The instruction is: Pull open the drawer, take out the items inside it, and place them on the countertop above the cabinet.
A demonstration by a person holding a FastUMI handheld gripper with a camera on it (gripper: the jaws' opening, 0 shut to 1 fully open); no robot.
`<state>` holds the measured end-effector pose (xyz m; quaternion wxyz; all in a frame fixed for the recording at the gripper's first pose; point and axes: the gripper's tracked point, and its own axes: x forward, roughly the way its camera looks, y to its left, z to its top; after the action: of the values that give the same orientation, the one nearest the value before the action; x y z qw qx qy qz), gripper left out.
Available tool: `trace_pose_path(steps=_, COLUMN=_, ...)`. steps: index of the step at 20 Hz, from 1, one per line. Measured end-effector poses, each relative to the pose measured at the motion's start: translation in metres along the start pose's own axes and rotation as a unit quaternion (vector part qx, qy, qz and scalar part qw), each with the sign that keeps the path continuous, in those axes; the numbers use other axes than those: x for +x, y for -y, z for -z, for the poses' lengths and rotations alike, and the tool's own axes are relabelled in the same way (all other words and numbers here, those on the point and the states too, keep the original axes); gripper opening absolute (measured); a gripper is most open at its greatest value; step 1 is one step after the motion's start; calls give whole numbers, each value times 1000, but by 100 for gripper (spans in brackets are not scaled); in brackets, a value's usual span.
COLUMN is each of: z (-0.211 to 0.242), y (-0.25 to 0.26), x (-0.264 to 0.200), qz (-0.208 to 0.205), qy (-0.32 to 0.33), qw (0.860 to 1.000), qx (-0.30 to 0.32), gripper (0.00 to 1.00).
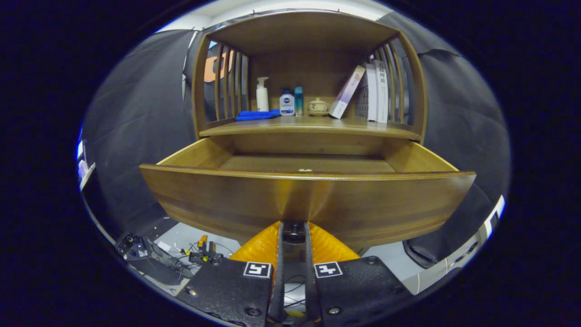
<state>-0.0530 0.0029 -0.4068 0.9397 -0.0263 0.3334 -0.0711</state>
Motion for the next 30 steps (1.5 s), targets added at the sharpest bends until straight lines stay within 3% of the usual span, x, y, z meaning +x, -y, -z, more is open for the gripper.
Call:
trace_pose_path(steps=3, z=-2, y=2, x=-8, qz=-2, qy=-36, qw=999, qx=5, gripper=28)
trace_pose_path(steps=6, z=-19, y=-9, x=-29, qz=-34, qy=-40, qw=999, qx=-6, gripper=34)
trace_pose_path(steps=11, z=-62, y=-18, x=-47, qz=-72, qy=-47, qw=996, qx=-1, gripper=63)
trace_pose_path(steps=17, z=-105, y=3, x=-8, qz=-66, qy=-84, qw=994, qx=-1, gripper=66)
trace_pose_path(steps=23, z=-97, y=14, x=53, qz=-60, qy=-184, qw=981, qx=-5, gripper=65)
trace_pose_path(steps=30, z=-71, y=15, x=84, qz=-47, qy=-268, qw=962, qx=-26, gripper=65)
